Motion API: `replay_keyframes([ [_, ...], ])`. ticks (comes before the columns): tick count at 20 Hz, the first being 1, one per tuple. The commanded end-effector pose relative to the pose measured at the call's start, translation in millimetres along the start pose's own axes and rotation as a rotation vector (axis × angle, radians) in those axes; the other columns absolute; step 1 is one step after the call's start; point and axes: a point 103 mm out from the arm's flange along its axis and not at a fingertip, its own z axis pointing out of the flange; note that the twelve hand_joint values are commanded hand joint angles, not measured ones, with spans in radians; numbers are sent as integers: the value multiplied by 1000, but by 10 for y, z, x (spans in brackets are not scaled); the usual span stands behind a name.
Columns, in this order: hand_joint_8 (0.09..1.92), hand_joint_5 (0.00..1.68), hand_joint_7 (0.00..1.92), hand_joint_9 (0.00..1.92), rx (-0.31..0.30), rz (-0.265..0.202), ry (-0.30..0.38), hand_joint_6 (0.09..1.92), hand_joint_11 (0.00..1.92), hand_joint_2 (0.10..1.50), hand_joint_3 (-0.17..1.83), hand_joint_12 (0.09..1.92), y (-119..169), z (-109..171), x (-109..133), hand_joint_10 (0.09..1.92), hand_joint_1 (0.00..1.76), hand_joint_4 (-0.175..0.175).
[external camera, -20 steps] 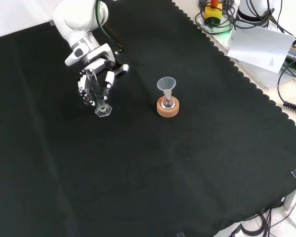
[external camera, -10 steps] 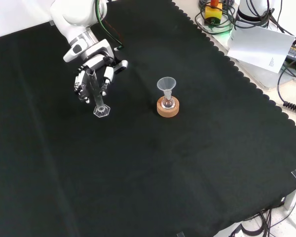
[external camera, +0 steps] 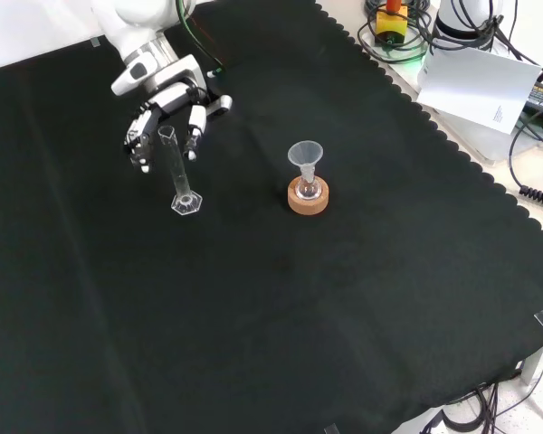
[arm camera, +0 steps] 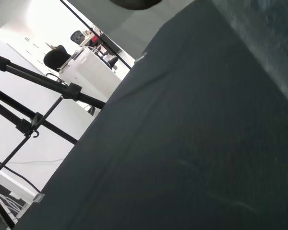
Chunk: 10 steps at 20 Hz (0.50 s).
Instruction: Put the graduated cylinder back on the table.
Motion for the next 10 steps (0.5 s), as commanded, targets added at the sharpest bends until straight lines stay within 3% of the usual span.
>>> replay_keyframes([
  [1,661,347,207,639,-9,15,-110,245,243,965,-175,1360,-157,-412,249,87,869,-70],
  [10,667,343,139,562,-78,7,-282,165,129,958,-175,1388,-453,-939,965,87,855,-73],
])
